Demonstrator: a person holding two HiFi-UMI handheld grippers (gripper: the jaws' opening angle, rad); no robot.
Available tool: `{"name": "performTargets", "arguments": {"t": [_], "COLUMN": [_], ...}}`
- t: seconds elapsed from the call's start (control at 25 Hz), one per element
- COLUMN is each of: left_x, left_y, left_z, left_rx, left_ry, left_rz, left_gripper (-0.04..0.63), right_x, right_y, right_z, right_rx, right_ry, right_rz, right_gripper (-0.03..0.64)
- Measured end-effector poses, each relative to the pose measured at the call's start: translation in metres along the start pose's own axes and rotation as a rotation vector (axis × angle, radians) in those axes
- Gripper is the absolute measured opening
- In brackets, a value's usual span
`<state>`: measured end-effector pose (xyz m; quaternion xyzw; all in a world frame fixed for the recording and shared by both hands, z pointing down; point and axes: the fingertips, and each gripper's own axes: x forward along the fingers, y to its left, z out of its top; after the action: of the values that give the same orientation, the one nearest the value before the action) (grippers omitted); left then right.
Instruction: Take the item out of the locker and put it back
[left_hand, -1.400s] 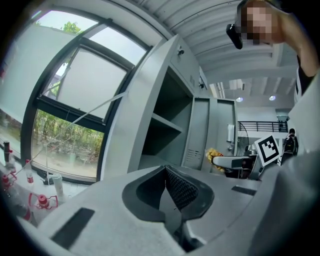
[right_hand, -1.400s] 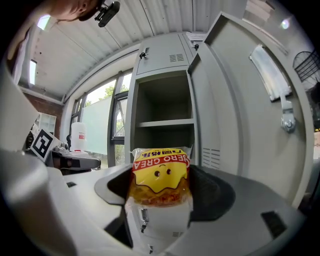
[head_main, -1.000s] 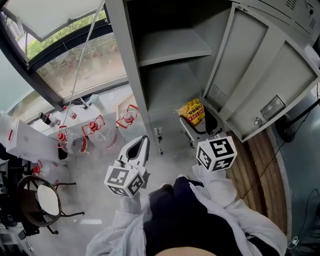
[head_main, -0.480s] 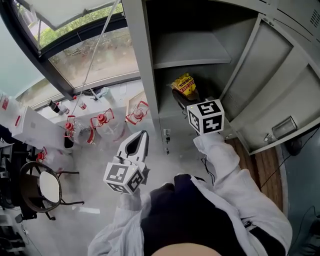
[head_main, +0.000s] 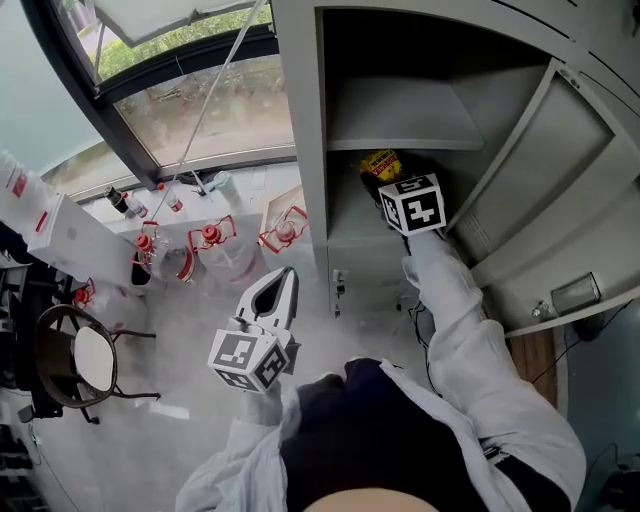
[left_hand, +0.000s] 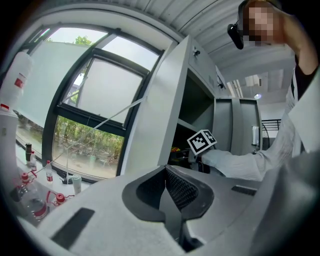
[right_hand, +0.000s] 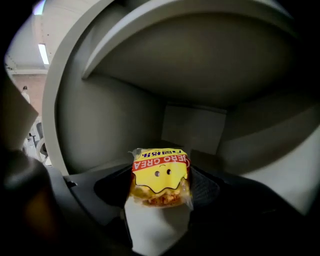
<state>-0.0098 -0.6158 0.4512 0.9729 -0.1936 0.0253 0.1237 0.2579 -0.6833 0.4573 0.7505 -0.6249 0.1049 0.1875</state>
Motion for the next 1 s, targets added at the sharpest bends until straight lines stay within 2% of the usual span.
{"name": "performTargets", "arguments": {"t": [0.24, 0.52, 1.0], "left_x": [0.003, 0.008, 0.004], "left_y": [0.006, 0.002, 0.001], "left_z": [0.000, -0.001, -0.004], "left_rx": [-0.006, -0.008, -0.014], "left_ry": [0.008, 0.008, 0.008], "left_rz": [0.016, 0.005, 0.009], "left_gripper": [0.006, 0.006, 0.006], "right_x": [0.027, 0.034, 0.036], "right_y": [-0.015, -0.026, -0.030], "right_z": [-0.022, -0.040, -0.046], "right_rx": [0.004, 0.111, 0.136], "right_ry": [0.144, 0.225, 0.258], "right_rz": [-0.011, -0.006, -0.029], "right_gripper": [0.334, 0.336, 0.336]}}
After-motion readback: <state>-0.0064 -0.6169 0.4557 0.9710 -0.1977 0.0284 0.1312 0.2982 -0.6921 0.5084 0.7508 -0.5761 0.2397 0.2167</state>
